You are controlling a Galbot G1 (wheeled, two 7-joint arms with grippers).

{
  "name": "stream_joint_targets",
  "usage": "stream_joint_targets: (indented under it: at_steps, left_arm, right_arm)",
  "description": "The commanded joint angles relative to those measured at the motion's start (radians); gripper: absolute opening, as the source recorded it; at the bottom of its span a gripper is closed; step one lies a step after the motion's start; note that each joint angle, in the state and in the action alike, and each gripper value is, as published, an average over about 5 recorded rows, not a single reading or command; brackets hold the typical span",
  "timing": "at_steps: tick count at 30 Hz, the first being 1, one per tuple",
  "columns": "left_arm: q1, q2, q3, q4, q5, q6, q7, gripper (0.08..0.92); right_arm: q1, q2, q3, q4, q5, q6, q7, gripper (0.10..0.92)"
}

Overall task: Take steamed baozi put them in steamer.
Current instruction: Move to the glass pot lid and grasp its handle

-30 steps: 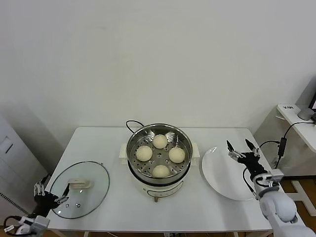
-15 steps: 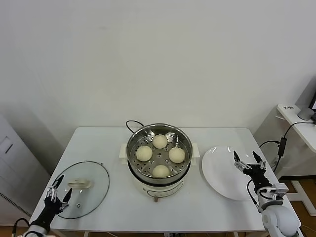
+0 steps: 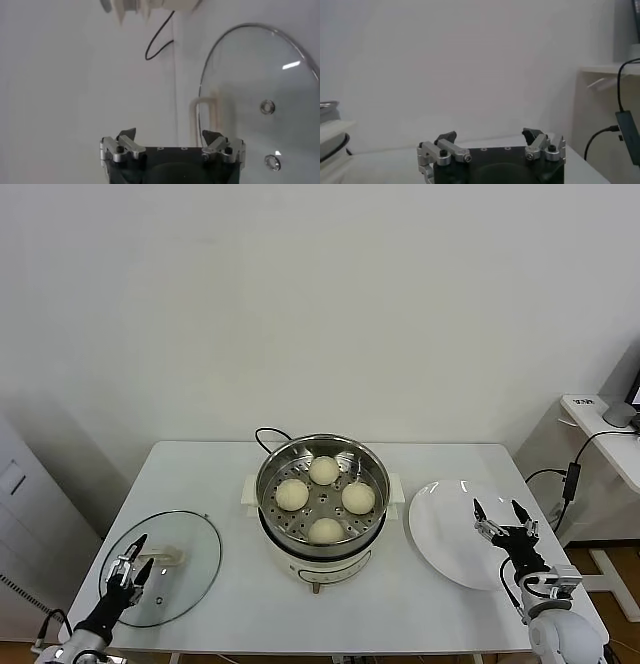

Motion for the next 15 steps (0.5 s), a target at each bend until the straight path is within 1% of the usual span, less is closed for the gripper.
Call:
stream_joint_targets:
  at_steps: [1, 6, 12, 15]
  left_arm:
    - [-0.088, -0.022, 0.003, 0.074, 0.109, -0.019, -0.028, 0.823]
    - [-0.11, -0.036, 0.007, 0.08, 0.113, -0.009, -0.026, 0.823]
    - [-0.108, -0.047, 0.007, 0.084, 0.109, -0.006, -0.026, 0.817]
    - [-0.107, -0.051, 0.007, 0.086, 0.108, -0.003, -0.024, 0.766]
  right_arm:
    - [-0.006, 0.006, 0.007, -0.008, -0.006, 0.001, -0.005, 0.823]
    - [-0.002, 0.005, 0.007, -0.013, -0.006, 0.001, -0.007, 0.823]
    - [0.006, 0.004, 0.011, -0.023, -0.003, 0.003, -0.009, 0.823]
    - [0.011, 0.004, 0.015, -0.026, 0.0, 0.003, -0.009, 0.823]
